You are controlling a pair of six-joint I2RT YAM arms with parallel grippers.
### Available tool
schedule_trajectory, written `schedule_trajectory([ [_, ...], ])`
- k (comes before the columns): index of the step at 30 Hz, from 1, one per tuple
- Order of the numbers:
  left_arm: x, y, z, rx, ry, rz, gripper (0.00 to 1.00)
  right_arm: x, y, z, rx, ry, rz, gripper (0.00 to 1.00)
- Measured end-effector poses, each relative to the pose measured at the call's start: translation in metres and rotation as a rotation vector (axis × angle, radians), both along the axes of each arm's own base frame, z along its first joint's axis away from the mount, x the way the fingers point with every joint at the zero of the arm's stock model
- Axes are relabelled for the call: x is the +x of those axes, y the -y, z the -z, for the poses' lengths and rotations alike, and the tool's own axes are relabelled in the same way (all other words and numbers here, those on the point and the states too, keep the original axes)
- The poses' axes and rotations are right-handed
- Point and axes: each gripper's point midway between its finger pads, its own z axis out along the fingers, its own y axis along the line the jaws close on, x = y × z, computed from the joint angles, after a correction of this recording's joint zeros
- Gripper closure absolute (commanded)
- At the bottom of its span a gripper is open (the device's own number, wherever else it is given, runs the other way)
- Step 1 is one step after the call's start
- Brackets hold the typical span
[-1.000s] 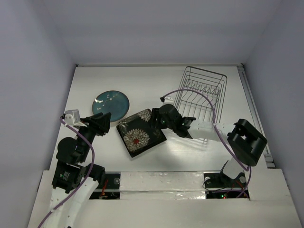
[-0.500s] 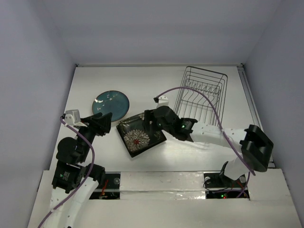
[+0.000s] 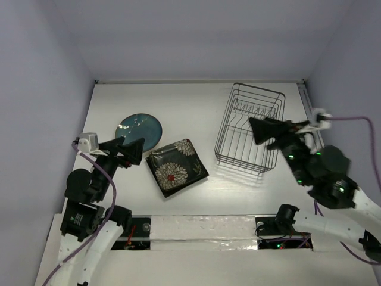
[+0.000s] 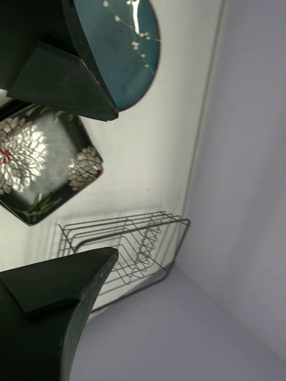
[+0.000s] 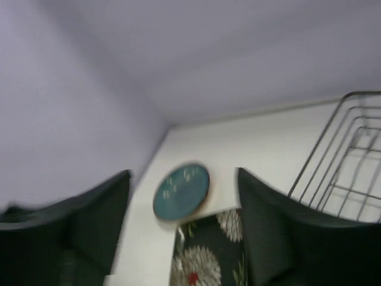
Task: Unload the plates from the dish rack
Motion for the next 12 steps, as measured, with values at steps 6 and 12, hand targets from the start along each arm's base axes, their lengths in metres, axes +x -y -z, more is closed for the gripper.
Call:
schedule_trajectory([
  [6, -0.019, -0.011, -0.064, -0.036, 0.149, -0.026, 0.05, -0.03, 0.127, -0.03, 0.22, 0.067, 0.273, 0.01],
  [12, -0.026, -0.021, -0.081, -0.051, 0.219, -0.066, 0.01, -0.023, 0.131, 0.016, 0.163, 0.02, 0.337, 0.02],
])
